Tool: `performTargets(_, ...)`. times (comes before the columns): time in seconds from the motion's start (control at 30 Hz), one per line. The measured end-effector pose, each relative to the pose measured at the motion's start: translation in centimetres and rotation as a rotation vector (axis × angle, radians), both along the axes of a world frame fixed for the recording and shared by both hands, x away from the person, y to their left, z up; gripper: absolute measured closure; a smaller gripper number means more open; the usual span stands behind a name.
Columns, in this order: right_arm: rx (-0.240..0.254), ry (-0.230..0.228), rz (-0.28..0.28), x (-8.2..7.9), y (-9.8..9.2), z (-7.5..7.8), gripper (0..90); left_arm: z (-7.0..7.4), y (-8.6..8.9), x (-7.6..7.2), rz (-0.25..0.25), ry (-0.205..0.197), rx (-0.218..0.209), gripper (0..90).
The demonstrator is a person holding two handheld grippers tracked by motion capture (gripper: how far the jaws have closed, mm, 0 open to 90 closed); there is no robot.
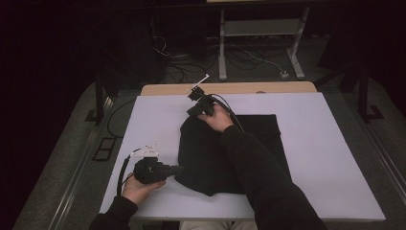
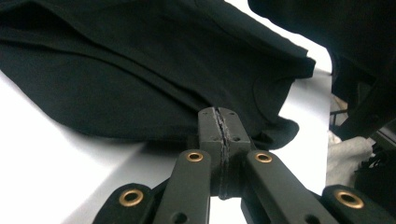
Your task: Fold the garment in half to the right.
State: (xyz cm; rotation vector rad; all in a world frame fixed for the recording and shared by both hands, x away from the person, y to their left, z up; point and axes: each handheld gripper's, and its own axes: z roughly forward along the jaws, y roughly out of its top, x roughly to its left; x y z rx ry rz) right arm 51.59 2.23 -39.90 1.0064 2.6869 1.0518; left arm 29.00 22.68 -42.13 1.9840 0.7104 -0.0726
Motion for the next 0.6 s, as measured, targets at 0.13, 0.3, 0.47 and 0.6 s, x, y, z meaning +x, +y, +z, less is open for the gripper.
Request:
performTargets(0.13, 0.012, -0.006, -0.009, -0.3, -1.0, 0.8, 85.5, 0.2, -0.2, 0.0, -0.006, -0.005, -0.013, 88.5)
performTargets(0.3, 0.028, -0.013, -0.019, -0.6, -2.6, 1.8, 85.5, 0.6, -0.6, -0.2, -0.007, -0.017, -0.021, 88.5)
performTargets(0.47, 0.049, -0.024, -0.036, -0.8, -4.2, 2.4, 85.5, 1.0, -0.8, -0.1, -0.014, -0.017, -0.054, 88.5)
performTargets(0.6, 0.055, -0.036, -0.048, -0.9, -5.3, 2.8, 85.5, 1.4, -1.0, -0.1, -0.019, -0.014, -0.092, 88.6)
